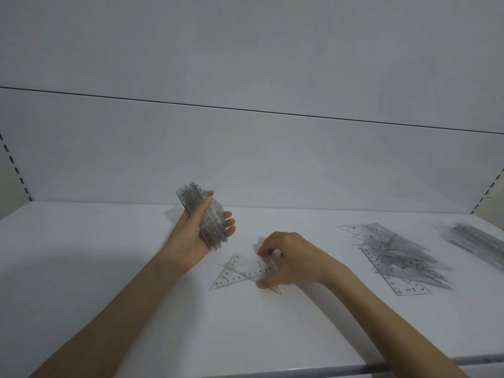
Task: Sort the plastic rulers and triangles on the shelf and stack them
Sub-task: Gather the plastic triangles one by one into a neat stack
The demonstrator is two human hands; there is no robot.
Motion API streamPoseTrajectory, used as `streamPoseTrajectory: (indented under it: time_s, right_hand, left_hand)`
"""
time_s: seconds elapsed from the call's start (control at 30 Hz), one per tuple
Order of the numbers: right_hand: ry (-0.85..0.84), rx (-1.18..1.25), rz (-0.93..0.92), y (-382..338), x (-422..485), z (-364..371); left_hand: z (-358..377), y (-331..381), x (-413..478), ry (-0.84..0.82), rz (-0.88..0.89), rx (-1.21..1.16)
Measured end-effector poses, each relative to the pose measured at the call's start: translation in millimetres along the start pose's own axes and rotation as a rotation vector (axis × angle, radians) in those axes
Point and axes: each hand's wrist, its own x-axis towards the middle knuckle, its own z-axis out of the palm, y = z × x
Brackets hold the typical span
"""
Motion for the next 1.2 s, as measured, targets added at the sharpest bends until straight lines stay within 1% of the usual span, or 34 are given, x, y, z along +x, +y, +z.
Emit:
streamPoseTrajectory:
  time_s: [0.23, 0.4, 0.47, 0.57, 0.77, 0.93, 1.03, 1.2]
  right_hand:
    - [0.042, -0.149, -0.010, 0, -4, 2]
    - [0.048, -0.189, 0.011, 15, -11, -12]
    - [0.125, -0.083, 0.027, 22, -14, -19]
    - [0.312, 0.215, 0.034, 25, -12, -27]
    - [0.418, 0.444, 0.038, -7, 16, -27]
    - [0.447, 0.580, 0.047, -38, 43, -10]
    - [0.415, 0.638, 0.054, -49, 52, -2]
    - [0.390, 0.636, 0.034, -51, 57, 4]
  left_hand:
    - [0, 2, 0, 0.017, 0.013, 0.006]
    - [-2, 2, 1, 0.027, 0.001, 0.003]
    - [-2, 2, 1, 0.015, -0.010, 0.009]
    - [-1, -1, 0, -0.003, -0.037, 0.037]
    - [3, -4, -2, -0.047, -0.088, 0.062]
    - [0, -6, -3, -0.155, -0.024, 0.094]
    - [0, -5, -4, -0.157, -0.026, 0.070]
    - [0, -3, -4, -0.142, -0.013, 0.097]
